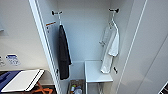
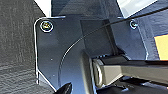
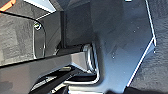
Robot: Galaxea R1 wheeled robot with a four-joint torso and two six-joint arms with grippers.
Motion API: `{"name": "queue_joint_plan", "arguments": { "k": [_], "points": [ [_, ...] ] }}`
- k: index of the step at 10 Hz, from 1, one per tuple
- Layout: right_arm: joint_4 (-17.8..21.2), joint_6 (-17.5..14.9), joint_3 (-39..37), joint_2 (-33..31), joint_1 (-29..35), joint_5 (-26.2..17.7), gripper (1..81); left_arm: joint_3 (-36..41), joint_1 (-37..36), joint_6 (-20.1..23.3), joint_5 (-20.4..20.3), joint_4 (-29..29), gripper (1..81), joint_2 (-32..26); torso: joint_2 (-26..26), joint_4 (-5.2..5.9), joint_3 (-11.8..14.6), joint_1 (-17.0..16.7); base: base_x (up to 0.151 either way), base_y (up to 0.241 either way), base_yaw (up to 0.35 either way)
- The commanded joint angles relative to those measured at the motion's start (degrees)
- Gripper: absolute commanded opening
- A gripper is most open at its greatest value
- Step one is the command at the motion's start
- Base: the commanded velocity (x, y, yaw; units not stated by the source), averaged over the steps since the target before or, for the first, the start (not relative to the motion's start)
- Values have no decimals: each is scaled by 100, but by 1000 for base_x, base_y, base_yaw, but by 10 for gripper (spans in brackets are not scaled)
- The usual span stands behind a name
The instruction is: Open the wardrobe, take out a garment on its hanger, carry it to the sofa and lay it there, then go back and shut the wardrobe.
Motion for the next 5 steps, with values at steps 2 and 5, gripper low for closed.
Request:
{"name": "queue_joint_plan", "arguments": {
  "k": [2,5],
  "points": [
    [-56,-17,61,-22,230,-322,811,55,-289,4,226,38,811,-35,-2,0,2,0,-67,0,0],
    [-38,-17,79,-13,213,-313,811,73,-517,-66,156,-50,811,-35,-9,0,4,-5,0,0,0]
  ]
}}
